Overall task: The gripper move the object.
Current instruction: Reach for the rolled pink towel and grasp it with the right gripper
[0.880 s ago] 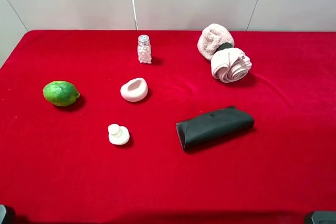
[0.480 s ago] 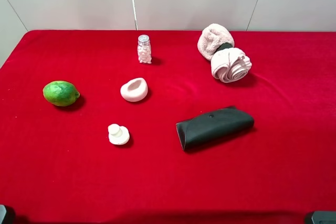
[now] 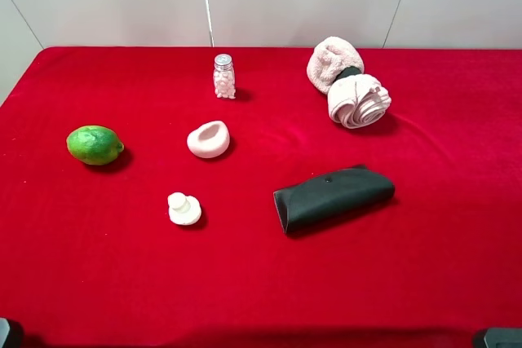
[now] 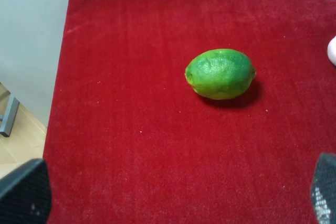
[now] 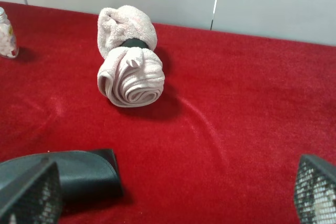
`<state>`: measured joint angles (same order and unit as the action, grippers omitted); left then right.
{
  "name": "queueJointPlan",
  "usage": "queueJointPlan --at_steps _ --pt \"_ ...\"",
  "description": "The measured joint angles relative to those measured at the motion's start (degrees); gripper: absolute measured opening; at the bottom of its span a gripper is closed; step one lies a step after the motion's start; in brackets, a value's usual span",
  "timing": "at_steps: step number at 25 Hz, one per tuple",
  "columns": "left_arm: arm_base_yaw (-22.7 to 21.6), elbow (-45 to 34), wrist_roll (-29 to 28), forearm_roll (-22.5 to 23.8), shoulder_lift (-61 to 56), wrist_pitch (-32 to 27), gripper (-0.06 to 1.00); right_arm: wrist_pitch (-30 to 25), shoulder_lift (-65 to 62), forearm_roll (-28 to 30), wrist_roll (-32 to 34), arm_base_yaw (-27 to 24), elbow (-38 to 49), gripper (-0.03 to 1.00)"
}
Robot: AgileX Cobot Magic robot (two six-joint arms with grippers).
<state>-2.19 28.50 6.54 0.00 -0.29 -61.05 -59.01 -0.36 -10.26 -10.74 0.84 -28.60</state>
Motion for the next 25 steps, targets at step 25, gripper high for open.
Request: queueJointPlan --at_steps 25 --pt "0.0 0.0 0.0 0.0 0.0 0.0 0.97 0.0 0.0 0.0 0.0 0.0 0.0 0.69"
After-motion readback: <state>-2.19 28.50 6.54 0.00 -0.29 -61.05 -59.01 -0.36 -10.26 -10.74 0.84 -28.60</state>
